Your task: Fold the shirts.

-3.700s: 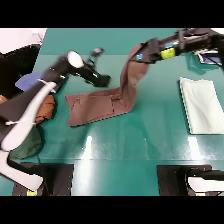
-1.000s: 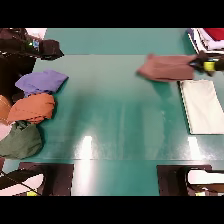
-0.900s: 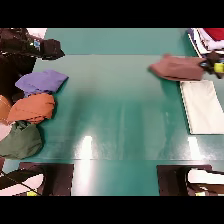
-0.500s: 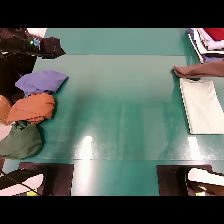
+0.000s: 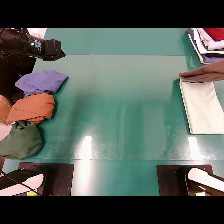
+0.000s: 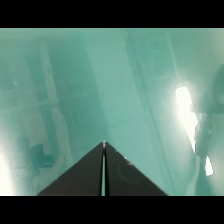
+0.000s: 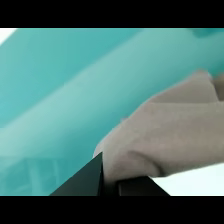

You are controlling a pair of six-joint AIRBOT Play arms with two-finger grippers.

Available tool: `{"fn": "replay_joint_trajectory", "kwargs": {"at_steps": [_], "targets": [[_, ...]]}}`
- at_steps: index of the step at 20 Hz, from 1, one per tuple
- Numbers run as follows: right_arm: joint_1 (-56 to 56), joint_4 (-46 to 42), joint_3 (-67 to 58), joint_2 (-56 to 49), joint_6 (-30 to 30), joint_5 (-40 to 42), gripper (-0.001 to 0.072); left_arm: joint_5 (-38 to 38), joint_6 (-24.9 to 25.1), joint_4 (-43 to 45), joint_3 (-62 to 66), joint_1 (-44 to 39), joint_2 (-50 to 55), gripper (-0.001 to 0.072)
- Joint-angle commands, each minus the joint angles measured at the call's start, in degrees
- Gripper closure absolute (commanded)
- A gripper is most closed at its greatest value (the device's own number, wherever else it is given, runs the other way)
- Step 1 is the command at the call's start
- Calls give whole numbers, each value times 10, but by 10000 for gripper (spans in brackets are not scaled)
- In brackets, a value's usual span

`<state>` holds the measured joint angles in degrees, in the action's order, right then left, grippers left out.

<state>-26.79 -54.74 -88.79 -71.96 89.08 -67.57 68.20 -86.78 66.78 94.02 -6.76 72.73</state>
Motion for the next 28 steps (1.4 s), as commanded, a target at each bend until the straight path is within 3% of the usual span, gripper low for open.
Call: {"fn": "replay_joint_trajectory", "kwargs": {"at_steps": [1, 7, 8, 9, 10, 11, 16, 24, 25, 27, 28], "targets": [[-9, -64, 74, 71, 5, -14, 692, 4, 2, 1, -2, 0, 0, 683], [-53, -70, 220, 173, 11, -64, 681, 4, 3, 1, -2, 0, 0, 683], [-70, -70, 240, 183, 10, -79, 552, 4, 3, 1, -2, 0, 0, 683], [-90, -70, 256, 190, 8, -97, 322, 4, 3, 1, -2, 0, 0, 683], [-108, -68, 268, 198, 8, -113, 226, 4, 3, 1, -2, 0, 0, 683], [-123, -66, 276, 206, 8, -125, 226, 4, 2, 1, -2, 0, 0, 683], [-81, -62, 280, 249, -12, -110, 227, -2, 2, 1, -2, 0, 0, 683], [222, -63, 280, 214, -11, -80, 234, -3, 2, 0, -2, 0, -1, 683], [260, -63, 279, 202, -11, -70, 293, -3, 2, 0, -2, 0, -1, 683], [321, -64, 279, 182, -11, -54, 693, -3, 2, 0, -2, 0, -1, 683], [345, -64, 279, 173, -11, -48, 690, -3, 2, 0, -2, 0, -1, 683]]}}
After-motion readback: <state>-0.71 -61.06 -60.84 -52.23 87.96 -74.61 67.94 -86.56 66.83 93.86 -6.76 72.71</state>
